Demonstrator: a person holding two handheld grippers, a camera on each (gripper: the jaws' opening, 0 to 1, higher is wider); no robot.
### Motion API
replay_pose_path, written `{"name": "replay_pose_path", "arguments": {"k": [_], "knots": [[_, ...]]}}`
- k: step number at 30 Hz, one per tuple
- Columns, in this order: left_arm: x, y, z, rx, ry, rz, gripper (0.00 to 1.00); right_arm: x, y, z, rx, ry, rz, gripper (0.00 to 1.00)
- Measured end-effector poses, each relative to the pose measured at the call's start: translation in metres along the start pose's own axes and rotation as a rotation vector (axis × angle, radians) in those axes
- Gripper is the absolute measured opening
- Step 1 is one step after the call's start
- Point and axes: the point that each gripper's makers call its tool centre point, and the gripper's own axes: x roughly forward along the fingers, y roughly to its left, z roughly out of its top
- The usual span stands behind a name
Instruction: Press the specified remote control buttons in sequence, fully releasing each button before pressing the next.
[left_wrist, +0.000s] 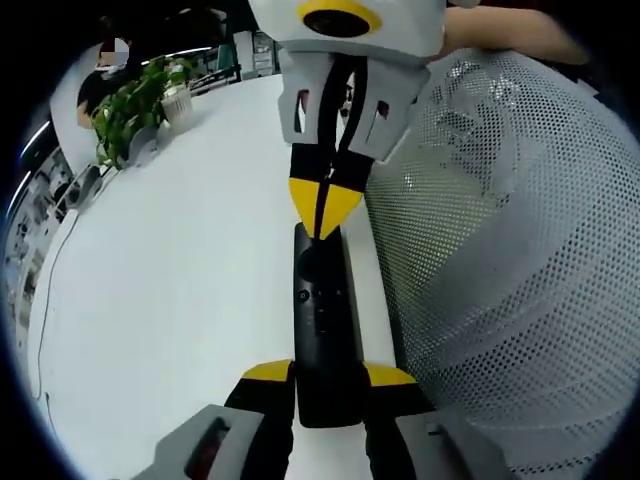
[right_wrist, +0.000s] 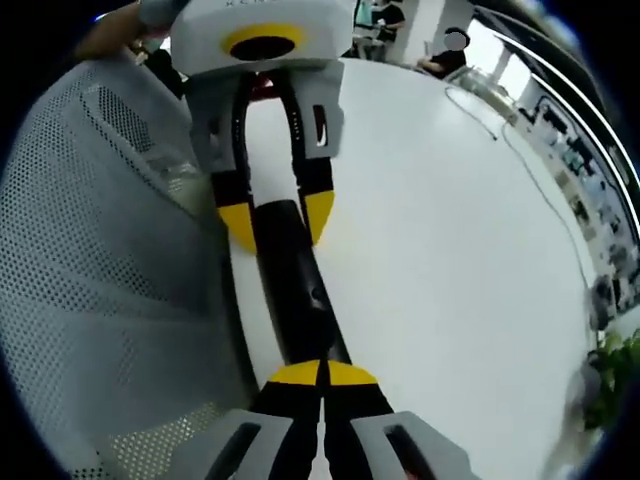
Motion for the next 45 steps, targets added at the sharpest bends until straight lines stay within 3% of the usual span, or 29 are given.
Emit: {"name": "replay_pose_path", "arguments": {"k": [4, 9, 23, 29, 31, 38, 45], "knots": [[0.000, 0.000, 0.000, -0.001, 0.000, 0.000, 0.25, -0.002, -0.001, 0.002, 0.073, -0.039, 0.015, 0.00], [0.000, 0.000, 0.000, -0.002, -0.002, 0.001, 0.25, 0.001, 0.004, 0.011, 0.031, -0.061, 0.028, 0.00], [-0.001, 0.000, -0.001, -0.001, 0.006, -0.003, 0.25, 0.004, 0.005, 0.010, -0.093, -0.015, -0.009, 0.00], [0.000, -0.001, -0.001, -0.003, 0.008, -0.002, 0.26, 0.003, 0.003, 0.011, 0.017, -0.050, 0.009, 0.00], [0.000, -0.001, -0.001, -0.003, 0.008, -0.002, 0.26, 0.002, 0.002, 0.011, 0.018, -0.056, 0.011, 0.00], [0.000, -0.001, -0.001, -0.004, 0.005, -0.001, 0.26, 0.006, 0.010, 0.026, -0.040, -0.081, 0.020, 0.00], [0.000, -0.001, 0.000, -0.002, 0.007, -0.003, 0.26, 0.009, 0.009, 0.024, -0.099, -0.057, 0.015, 0.00]]}}
